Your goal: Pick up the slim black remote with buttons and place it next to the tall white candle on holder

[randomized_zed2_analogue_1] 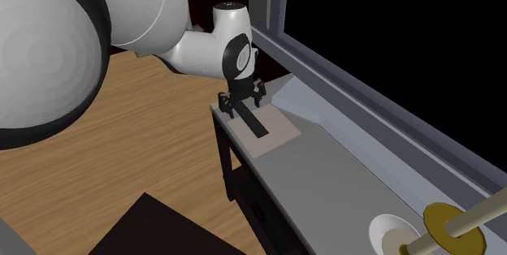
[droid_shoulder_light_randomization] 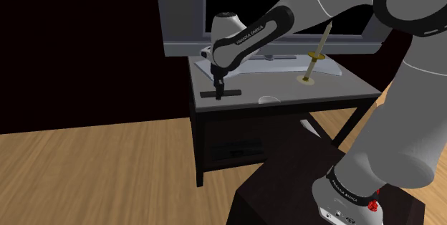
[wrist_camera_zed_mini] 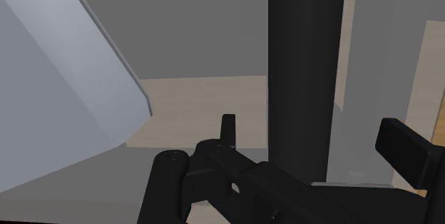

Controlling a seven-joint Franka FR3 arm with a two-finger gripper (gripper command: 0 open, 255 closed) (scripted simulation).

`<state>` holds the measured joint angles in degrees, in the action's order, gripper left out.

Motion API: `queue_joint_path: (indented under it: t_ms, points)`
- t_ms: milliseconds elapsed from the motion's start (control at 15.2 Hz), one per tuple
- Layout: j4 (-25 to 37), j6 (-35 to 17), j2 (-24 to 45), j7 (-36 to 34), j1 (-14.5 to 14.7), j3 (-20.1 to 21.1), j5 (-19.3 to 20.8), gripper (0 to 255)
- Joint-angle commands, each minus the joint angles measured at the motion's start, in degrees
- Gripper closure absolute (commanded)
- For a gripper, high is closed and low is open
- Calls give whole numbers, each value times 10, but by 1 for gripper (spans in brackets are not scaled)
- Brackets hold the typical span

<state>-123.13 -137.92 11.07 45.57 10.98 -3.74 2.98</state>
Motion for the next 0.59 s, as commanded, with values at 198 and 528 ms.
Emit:
queue_joint_path:
  t_ms: [198, 528]
  points:
    - [0, -4, 4, 0, 0, 0, 0, 0]
    - [0, -4, 4, 0, 0, 0, 0, 255]
